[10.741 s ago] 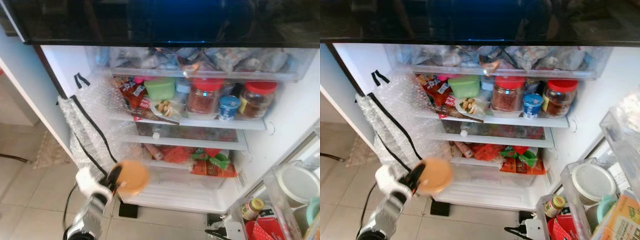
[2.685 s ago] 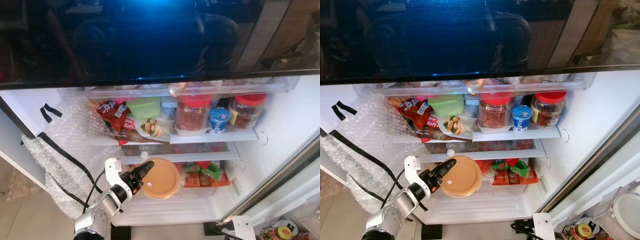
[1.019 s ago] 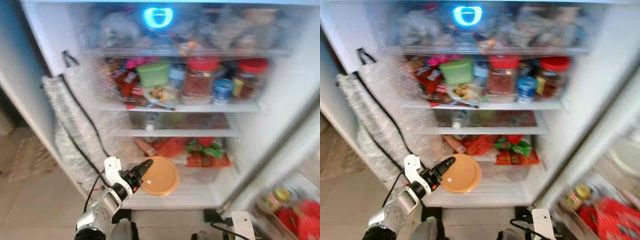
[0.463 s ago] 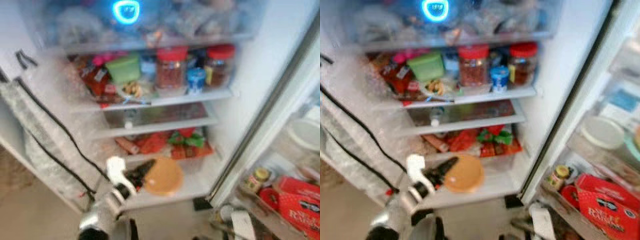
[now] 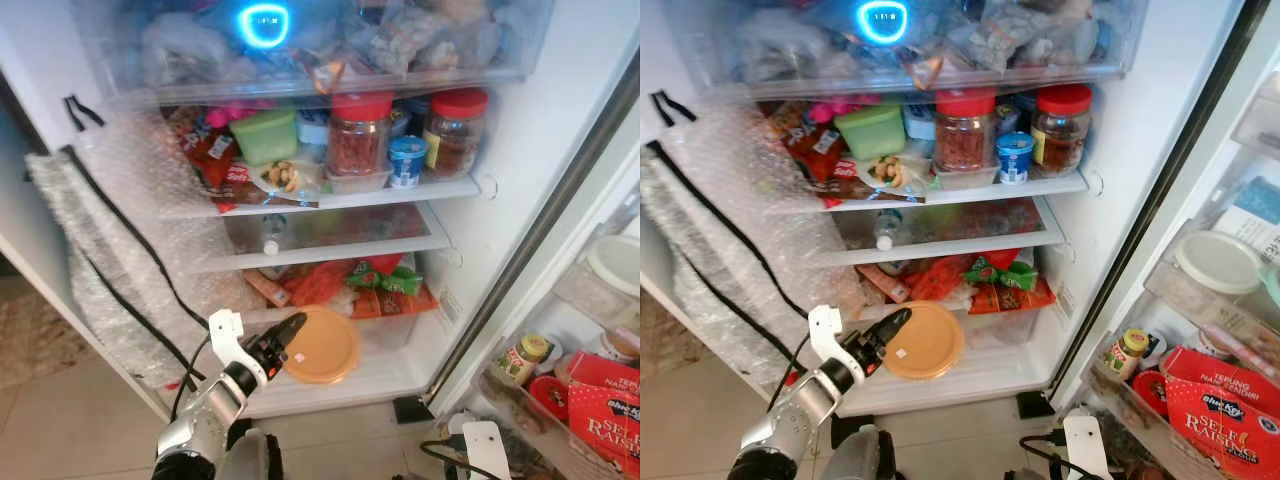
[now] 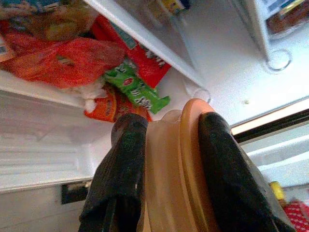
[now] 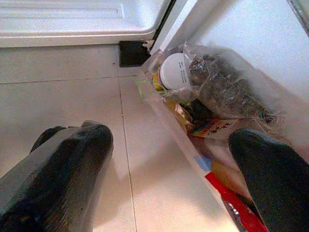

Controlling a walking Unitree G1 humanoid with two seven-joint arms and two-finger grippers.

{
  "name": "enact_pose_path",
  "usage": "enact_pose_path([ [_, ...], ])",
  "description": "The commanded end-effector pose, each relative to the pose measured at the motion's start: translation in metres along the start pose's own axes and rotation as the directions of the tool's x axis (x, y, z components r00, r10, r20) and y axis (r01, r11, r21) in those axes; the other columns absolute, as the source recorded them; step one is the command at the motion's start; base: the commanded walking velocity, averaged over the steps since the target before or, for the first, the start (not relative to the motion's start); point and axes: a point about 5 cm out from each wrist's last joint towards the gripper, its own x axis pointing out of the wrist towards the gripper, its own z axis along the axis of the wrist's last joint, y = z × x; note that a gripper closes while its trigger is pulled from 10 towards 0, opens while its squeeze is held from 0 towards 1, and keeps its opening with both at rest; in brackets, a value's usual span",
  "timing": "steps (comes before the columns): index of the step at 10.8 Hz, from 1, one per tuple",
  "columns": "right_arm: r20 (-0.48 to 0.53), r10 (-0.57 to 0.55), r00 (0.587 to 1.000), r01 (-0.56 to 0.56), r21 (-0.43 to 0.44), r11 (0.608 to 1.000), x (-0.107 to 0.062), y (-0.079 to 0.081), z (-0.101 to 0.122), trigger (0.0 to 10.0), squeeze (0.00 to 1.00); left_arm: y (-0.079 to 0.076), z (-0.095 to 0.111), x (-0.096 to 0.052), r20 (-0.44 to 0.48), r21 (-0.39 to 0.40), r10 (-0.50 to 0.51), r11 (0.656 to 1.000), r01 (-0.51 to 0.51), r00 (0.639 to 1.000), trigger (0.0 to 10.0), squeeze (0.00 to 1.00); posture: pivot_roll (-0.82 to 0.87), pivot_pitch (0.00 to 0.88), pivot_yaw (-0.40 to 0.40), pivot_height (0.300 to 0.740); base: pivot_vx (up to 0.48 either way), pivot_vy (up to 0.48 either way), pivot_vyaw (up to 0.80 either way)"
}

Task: Restocking fridge

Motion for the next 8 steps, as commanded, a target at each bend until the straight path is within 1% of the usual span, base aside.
enact_pose_path([
  [1, -0.005, 0.004, 1.0, -0.004, 0.001, 1.0, -0.0003, 0.0012, -0.0017, 10.0, 0.0, -0.0013, 0.0054, 0.0025, 0.024, 0.0, -0.005, 1.0, 0.005, 1.0, 10.0, 0.0, -0.02, 0.033, 0.005, 0.651, 0.0, 0.0, 0.0],
  [8, -0.013, 0.004, 1.0, -0.004, -0.005, 1.0, -0.0005, 0.0023, -0.003, 10.0, 0.0, -0.0002, 0.0069, 0.0015, 0.028, 0.001, -0.004, 1.0, 0.004, 1.0, 10.0, 0.0, -0.02, 0.032, 0.006, 0.651, 0.249, 0.0, 0.0],
])
